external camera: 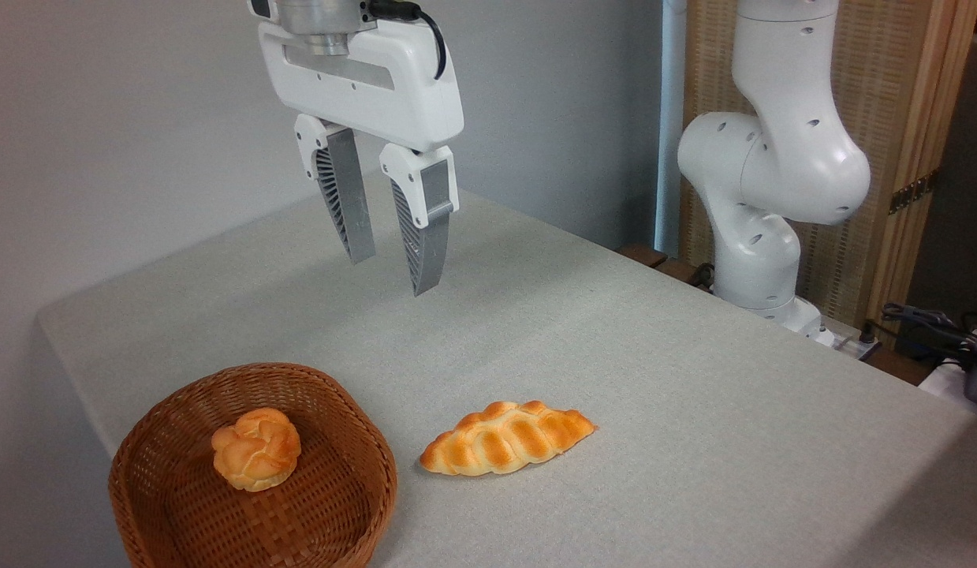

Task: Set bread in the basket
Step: 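Lower the open gripper down onto the braided bread roll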

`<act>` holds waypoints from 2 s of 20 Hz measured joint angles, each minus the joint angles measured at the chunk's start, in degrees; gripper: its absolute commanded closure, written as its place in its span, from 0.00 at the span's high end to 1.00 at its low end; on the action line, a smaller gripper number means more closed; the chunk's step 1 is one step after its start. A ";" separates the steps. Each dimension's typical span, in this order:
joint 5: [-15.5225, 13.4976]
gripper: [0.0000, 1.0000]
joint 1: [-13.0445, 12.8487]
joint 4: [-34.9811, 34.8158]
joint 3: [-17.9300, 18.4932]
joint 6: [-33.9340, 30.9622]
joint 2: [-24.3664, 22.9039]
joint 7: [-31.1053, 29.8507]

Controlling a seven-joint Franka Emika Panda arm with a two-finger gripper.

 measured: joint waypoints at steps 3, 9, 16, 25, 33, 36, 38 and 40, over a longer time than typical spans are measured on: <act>0.00 1.00 0.37 0.00 0.00 0.00 0.00 0.00; 0.01 1.00 0.63 -0.07 0.02 -0.02 0.15 0.96; 2.21 1.00 3.77 -5.92 0.40 0.97 -0.71 12.79; 5.98 1.00 3.39 -23.73 0.07 11.68 -3.28 19.98; 5.99 1.00 3.34 -32.29 -0.14 19.00 -2.09 21.13; 5.98 0.97 3.19 -32.31 -0.30 20.22 -0.38 21.13; 5.60 0.70 3.14 -32.28 -0.35 20.38 0.26 21.13; 5.31 0.35 3.14 -32.24 -0.37 20.39 0.48 21.13</act>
